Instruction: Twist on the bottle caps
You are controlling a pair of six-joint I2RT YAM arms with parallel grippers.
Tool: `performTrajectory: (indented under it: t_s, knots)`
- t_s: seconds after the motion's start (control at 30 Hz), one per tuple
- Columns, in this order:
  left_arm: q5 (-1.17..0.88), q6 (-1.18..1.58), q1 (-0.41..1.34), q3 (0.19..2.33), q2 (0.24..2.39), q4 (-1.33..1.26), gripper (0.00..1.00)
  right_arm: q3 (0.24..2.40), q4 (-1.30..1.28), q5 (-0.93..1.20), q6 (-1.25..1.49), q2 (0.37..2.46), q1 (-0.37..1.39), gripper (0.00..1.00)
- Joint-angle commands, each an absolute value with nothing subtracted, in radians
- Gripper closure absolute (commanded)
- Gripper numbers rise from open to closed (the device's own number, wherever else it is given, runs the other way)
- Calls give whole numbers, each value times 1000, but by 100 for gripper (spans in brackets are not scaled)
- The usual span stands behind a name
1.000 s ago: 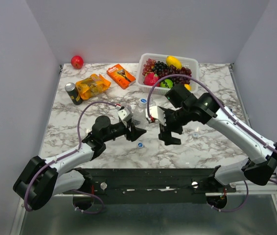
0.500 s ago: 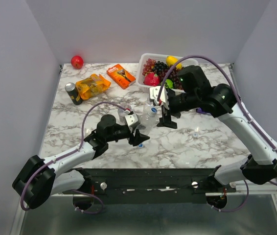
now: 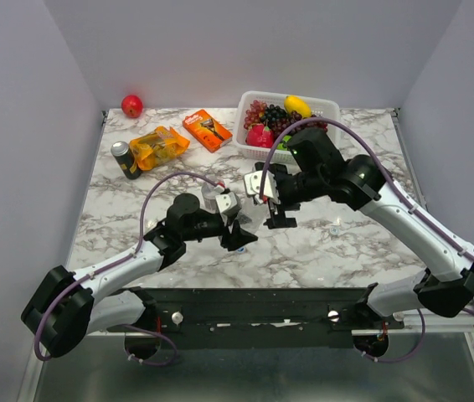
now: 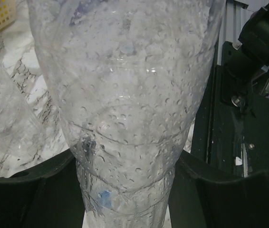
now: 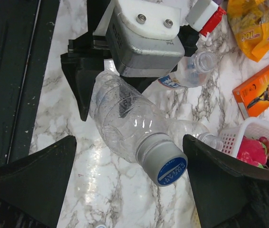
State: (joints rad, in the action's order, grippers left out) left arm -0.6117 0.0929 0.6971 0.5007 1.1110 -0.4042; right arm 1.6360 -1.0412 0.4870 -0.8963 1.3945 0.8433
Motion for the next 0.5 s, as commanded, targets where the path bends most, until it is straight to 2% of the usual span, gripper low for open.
performTrajectory:
  t_s: [0.0,0.47]
  knots:
    - [-558,255,649,508,1092,-515,100,1574,-1088,430,-849,1361,853,0]
    - [-552,229,634,503,1068,-502,100,1454,-1236,411,-638,1362,827,0]
